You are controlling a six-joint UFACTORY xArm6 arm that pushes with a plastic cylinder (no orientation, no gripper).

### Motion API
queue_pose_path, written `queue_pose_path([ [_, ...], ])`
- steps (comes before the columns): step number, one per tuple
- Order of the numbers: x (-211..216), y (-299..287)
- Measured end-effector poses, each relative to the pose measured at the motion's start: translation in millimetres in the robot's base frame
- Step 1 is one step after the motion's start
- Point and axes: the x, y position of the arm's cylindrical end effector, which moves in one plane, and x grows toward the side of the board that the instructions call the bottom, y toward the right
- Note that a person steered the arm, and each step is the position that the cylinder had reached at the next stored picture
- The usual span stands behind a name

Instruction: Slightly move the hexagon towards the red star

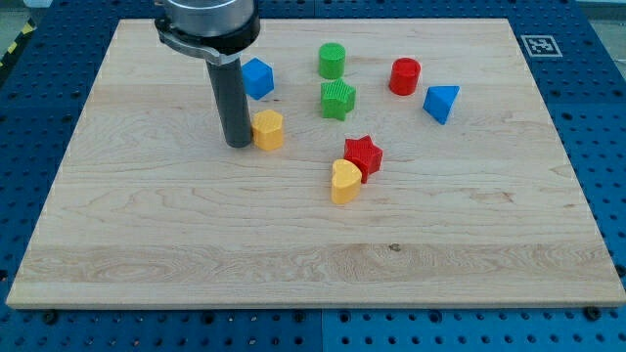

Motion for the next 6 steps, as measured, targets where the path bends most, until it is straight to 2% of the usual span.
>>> queue_pose_path([
  [3,0,51],
  [5,-20,1],
  [6,-31,3],
])
